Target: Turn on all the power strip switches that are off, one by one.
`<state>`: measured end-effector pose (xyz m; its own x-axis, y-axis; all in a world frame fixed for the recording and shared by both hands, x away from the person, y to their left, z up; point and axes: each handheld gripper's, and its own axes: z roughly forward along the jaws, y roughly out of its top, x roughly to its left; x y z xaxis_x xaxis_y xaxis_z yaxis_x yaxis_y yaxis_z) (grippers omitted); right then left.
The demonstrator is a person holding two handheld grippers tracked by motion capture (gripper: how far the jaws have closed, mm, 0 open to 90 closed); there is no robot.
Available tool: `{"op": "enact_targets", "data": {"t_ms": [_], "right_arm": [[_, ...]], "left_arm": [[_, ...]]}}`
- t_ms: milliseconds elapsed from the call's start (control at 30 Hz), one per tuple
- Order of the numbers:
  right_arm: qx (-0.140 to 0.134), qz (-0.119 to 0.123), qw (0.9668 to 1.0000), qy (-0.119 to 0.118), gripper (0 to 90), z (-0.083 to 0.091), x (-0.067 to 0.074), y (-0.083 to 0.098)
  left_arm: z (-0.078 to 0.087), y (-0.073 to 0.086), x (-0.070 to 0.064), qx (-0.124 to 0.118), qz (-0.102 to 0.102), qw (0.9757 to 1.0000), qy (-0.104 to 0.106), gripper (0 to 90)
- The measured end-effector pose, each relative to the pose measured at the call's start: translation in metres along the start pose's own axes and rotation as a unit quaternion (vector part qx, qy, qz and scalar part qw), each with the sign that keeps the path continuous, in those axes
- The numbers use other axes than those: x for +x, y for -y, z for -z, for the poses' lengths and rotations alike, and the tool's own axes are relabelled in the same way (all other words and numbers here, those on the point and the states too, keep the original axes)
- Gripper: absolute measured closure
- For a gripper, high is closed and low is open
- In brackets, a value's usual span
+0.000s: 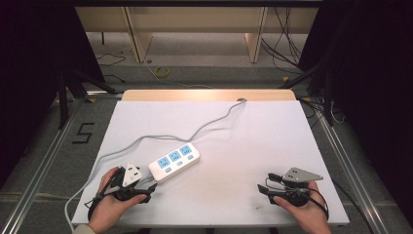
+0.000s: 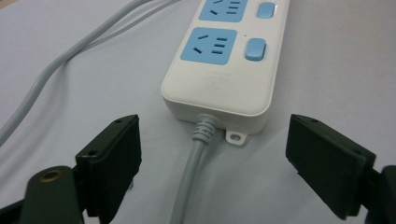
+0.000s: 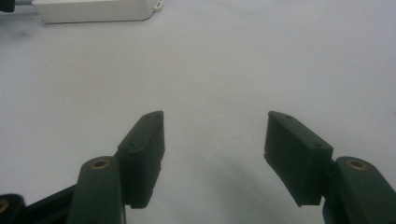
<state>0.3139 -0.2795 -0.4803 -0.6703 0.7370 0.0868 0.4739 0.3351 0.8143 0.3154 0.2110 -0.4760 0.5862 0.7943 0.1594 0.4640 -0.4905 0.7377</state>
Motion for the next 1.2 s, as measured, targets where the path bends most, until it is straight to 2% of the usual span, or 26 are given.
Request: {"op": "enact_targets", "data": {"t_ms": [67,167,267,300,433,467,500,567,600,700,900,1000,1200], "right_arm": [[0.000,0.000,1.0000,0.000,38.7,0.000,0.000,0.000],[0.000,0.001,1.0000,0.002,38.7,0.000,0.001,0.000],[0.001,0.002,1.0000,0.002,38.7,0.000,0.002,-0.001],[0.001,0.004,1.0000,0.003,38.7,0.000,0.003,-0.001],[0.002,0.005,1.0000,0.002,38.6,0.000,0.003,-0.001],[0.002,0.005,1.0000,0.002,38.3,0.000,0.003,-0.001],[0.002,0.005,1.0000,0.002,38.3,0.000,0.003,-0.001],[0.001,0.004,1.0000,0.001,37.5,-0.001,0.003,-0.002],[0.000,0.004,1.0000,0.000,37.2,-0.001,0.003,-0.001],[-0.002,0.004,1.0000,-0.001,36.2,-0.001,0.003,-0.002],[-0.004,0.005,1.0000,-0.004,35.4,-0.003,0.003,-0.003],[-0.003,0.005,1.0000,-0.004,35.4,-0.004,0.004,-0.004],[-0.001,0.007,1.0000,-0.006,35.3,-0.004,0.005,-0.004]], "left_arm": [[0.001,-0.001,0.001,0.001,0.006,0.9999,-0.009,20.3],[0.004,-0.001,0.001,0.000,0.011,0.9999,-0.004,25.3],[0.005,-0.001,0.000,0.000,0.004,0.9999,-0.009,30.6],[0.005,-0.001,0.000,0.000,0.002,0.9999,-0.017,41.1],[0.009,-0.002,0.003,-0.009,-0.001,0.9996,-0.028,68.2],[0.010,-0.002,0.004,-0.010,0.000,0.9994,-0.033,73.6],[0.010,-0.002,0.004,-0.006,0.002,0.9994,-0.034,73.6],[0.011,-0.003,0.005,0.004,0.006,0.9992,-0.039,86.5],[0.011,-0.004,0.006,0.013,0.012,0.9992,-0.035,88.9],[0.010,-0.005,0.007,0.021,0.019,0.9991,-0.032,89.6],[0.010,-0.010,0.008,0.028,0.039,0.9988,-0.012,89.8],[0.009,-0.011,0.009,0.037,0.051,0.9980,-0.003,89.8],[0.008,-0.016,0.009,0.053,0.063,0.9965,0.013,89.8]]}}
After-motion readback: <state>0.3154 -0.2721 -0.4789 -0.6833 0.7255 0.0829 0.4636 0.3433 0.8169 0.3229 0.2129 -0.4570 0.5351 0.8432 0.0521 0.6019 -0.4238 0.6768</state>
